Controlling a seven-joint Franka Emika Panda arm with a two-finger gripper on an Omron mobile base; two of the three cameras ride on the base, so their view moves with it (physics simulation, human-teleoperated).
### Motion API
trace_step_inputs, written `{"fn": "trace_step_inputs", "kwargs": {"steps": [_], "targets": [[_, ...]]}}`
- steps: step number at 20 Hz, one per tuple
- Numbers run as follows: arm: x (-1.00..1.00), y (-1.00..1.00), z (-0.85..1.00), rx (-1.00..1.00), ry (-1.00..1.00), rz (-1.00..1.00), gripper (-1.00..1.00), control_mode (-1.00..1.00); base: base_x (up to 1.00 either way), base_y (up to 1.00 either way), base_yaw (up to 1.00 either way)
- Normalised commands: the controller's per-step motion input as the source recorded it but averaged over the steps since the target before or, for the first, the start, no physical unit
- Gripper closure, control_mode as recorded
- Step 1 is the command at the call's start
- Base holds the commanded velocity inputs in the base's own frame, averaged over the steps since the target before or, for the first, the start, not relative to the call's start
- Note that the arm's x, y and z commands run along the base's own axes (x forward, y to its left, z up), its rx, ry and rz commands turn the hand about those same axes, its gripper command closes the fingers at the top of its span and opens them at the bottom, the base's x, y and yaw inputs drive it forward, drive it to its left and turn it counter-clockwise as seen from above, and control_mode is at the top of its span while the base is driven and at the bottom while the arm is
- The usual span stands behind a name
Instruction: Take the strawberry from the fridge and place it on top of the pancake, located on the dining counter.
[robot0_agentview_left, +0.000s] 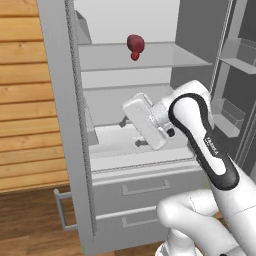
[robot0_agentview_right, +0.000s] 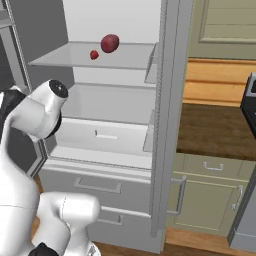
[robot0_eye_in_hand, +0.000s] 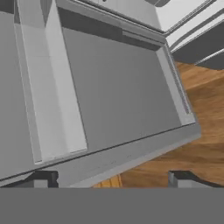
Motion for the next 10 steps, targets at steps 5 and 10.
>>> {"fn": "trace_step_inputs", "kwargs": {"steps": [5, 10], "targets": [[0.0, -1.0, -0.02, -0.9, 0.06, -0.08, -1.0, -1.0, 0.0, 0.0, 0.0], [0.0, -0.64, -0.02, -0.73, 0.05, -0.01, -1.0, -1.0, 0.0, 0.0, 0.0]]}}
